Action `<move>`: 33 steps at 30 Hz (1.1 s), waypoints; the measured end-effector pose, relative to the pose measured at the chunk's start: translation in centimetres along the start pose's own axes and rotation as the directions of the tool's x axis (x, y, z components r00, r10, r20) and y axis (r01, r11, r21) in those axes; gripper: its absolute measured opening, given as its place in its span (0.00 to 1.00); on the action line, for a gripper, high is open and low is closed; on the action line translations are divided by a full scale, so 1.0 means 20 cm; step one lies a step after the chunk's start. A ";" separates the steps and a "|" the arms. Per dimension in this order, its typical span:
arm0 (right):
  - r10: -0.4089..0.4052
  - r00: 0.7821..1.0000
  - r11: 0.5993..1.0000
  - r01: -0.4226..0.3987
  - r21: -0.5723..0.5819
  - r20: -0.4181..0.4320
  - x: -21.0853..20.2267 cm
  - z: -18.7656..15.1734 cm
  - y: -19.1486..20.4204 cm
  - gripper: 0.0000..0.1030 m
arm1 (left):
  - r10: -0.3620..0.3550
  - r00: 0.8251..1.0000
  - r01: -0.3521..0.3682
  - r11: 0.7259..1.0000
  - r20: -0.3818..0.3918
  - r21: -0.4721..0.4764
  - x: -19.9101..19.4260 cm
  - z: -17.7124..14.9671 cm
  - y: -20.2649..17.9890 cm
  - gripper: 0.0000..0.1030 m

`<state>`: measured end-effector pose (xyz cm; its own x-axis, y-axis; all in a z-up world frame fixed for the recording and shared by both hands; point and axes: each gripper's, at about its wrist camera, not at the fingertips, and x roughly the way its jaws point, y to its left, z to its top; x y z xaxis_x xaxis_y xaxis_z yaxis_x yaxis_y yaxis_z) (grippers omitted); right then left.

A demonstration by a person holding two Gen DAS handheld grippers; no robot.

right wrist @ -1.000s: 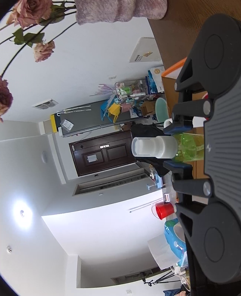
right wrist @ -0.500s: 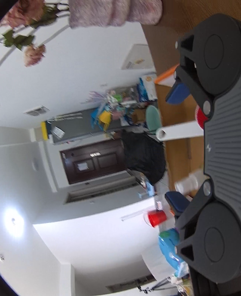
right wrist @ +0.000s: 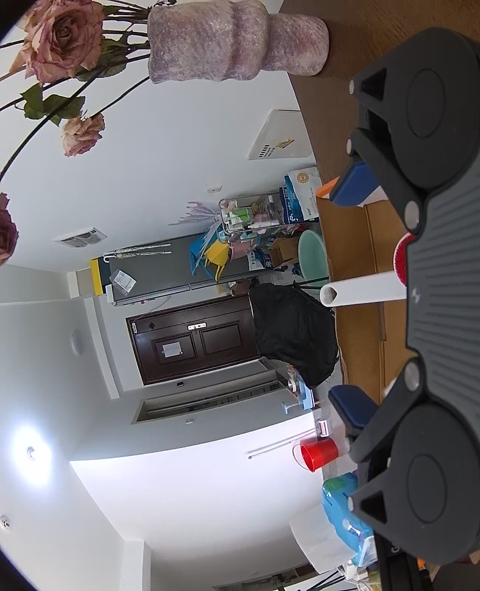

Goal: Organize rigid objects
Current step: 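Lower the tape roll and green bottle into the box, open both tools, then withdraw both tools from the box back over the table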

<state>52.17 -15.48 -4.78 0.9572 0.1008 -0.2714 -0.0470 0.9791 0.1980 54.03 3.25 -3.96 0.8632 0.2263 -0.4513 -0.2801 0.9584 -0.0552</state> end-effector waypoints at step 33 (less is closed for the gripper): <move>-0.068 0.997 0.994 0.070 -0.081 0.022 -0.58 -0.09 -0.08 1.00 | 0.010 1.000 -0.010 1.000 0.015 0.004 -0.54 -0.18 0.18 1.00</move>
<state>40.61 -17.88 -3.70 0.9641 0.0296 -0.2638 -0.0028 0.9948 0.1016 42.28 3.63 -2.50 0.8666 0.2385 -0.4383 -0.2870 0.9568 -0.0467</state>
